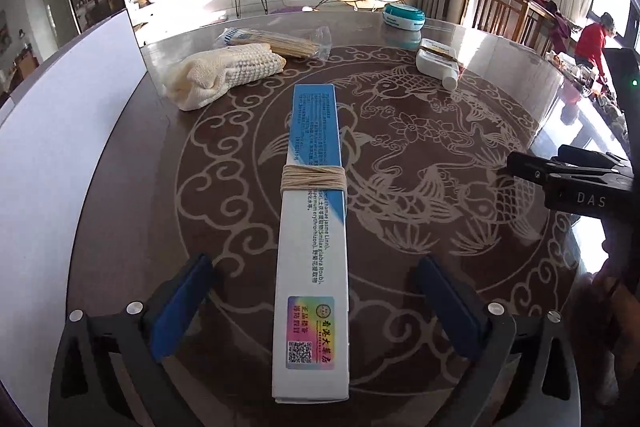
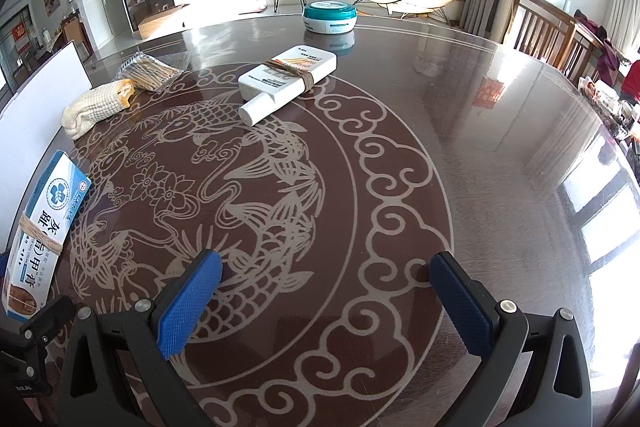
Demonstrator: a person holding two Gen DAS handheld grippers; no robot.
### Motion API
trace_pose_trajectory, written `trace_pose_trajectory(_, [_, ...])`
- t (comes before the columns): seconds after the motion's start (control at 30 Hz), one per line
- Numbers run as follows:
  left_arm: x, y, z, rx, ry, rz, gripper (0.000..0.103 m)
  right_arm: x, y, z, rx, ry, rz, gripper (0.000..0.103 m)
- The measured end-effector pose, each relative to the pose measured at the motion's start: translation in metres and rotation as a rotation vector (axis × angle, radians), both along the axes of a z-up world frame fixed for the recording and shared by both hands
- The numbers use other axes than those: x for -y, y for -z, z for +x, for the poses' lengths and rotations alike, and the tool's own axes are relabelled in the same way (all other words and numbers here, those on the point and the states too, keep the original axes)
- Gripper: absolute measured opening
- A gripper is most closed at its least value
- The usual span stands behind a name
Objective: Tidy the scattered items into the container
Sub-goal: 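Grasp the white sunscreen bottle with the right gripper while the left gripper holds the medicine box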
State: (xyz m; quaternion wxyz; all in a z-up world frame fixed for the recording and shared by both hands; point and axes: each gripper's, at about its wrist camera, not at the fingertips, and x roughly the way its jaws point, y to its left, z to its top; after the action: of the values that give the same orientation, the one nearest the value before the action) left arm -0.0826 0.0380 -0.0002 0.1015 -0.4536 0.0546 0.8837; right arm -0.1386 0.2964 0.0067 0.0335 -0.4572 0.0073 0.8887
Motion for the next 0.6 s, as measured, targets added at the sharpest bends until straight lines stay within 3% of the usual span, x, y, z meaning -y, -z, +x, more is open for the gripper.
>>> trace_pose_trajectory(0.33, [0.000, -0.006, 0.000, 0.001, -0.004, -0.002, 0.103, -0.001, 0.000, -0.002, 0.000, -0.015, -0.005, 0.103])
trace_pose_trajectory(0.6, [-0.001, -0.005, 0.000, 0.000, -0.004, -0.003, 0.103, 0.000, -0.014, -0.076, -0.034, -0.074, -0.147, 0.103])
